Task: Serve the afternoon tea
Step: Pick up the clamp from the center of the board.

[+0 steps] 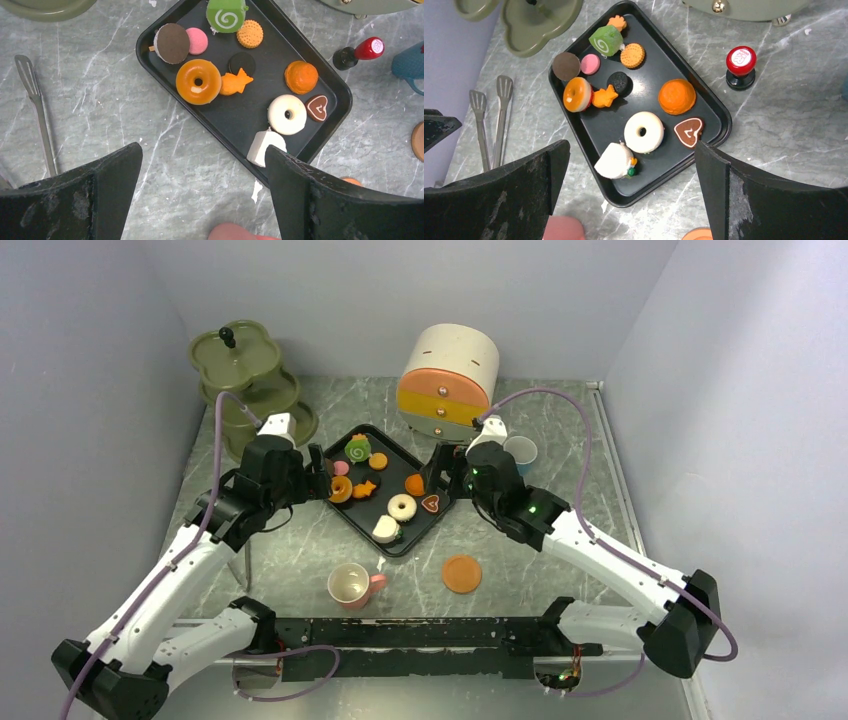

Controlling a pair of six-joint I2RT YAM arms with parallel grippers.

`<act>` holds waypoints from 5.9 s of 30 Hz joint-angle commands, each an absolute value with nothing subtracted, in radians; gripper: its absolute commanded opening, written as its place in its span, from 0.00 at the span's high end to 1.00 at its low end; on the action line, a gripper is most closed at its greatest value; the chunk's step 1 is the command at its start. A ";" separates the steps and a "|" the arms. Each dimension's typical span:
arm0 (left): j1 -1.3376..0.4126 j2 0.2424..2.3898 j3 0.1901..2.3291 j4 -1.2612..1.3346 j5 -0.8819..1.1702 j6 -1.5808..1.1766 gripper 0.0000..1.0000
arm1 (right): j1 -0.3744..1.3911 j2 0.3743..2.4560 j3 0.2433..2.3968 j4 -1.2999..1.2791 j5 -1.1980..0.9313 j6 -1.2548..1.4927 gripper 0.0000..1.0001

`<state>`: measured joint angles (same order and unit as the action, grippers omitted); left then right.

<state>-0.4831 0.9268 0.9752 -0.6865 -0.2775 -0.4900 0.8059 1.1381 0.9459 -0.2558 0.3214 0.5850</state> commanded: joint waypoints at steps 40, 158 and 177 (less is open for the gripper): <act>0.156 1.102 0.794 -0.721 -0.323 -0.699 0.03 | 0.799 1.071 0.915 -0.212 0.233 0.608 0.00; -0.080 1.535 0.899 -0.495 -0.326 -0.554 0.89 | 0.799 1.087 0.939 -0.249 0.218 0.540 0.01; -0.075 1.301 0.875 -0.639 -0.205 -0.628 0.03 | 0.799 1.051 0.912 -0.234 0.214 0.535 0.01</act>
<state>-0.0792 1.3781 0.8909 -0.5926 -0.2466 -0.5900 0.8055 1.0752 0.9249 -0.2554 0.2173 0.5419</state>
